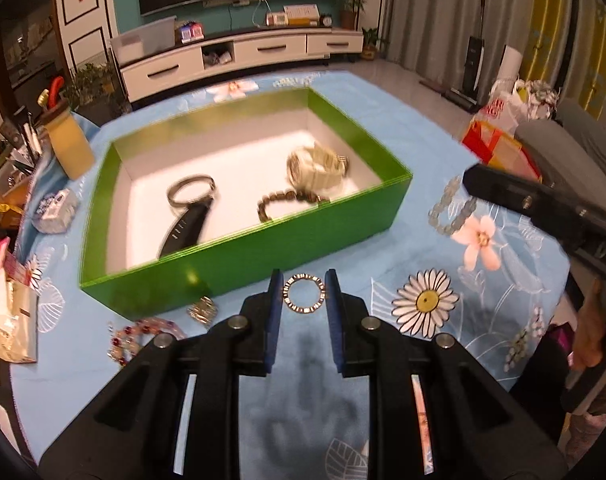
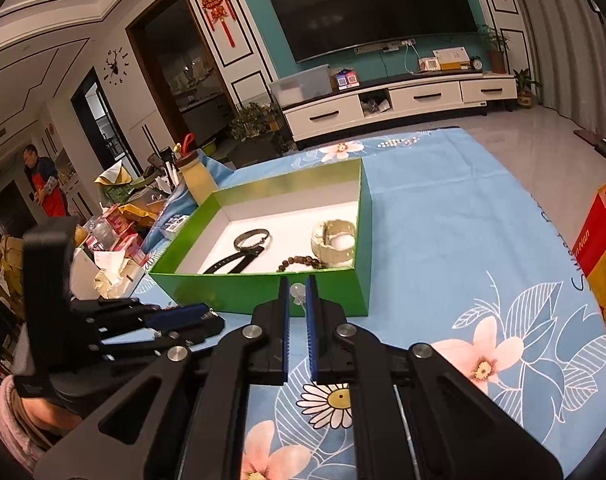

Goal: Organize jewelry
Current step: 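Carry the ring in the left tool and bracelet in the right tool over the box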

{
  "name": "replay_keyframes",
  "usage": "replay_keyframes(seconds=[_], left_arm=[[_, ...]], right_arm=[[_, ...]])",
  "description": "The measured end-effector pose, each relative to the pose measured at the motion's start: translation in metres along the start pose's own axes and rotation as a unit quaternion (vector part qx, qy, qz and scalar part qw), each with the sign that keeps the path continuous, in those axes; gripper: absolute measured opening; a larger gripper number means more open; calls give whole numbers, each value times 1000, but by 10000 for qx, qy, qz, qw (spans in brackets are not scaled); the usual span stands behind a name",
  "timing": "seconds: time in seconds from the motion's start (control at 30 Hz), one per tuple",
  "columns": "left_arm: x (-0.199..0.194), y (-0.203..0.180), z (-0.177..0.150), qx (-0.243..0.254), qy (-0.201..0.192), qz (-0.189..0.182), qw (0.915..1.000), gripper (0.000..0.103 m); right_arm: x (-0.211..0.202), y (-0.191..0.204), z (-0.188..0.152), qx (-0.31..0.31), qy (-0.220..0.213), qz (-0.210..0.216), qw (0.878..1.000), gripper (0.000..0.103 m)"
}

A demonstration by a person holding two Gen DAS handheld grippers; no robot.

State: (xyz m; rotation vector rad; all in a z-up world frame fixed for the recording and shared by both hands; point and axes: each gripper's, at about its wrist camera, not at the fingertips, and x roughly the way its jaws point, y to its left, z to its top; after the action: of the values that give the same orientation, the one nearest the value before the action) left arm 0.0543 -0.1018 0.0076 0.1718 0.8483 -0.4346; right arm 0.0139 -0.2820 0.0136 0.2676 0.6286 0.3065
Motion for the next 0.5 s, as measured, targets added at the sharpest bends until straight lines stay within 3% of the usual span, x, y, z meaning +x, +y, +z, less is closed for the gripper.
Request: replay_keyframes(seconds=[0.3,0.5], left_arm=[[-25,31,36,-345,-357,182,9986,21],[-17,48,57,-548,-308,185,9978,21]], right_arm=[[1,17,22,-204,-217,145,9995,7],[13,27,42,-353,-369,236,9984,7]])
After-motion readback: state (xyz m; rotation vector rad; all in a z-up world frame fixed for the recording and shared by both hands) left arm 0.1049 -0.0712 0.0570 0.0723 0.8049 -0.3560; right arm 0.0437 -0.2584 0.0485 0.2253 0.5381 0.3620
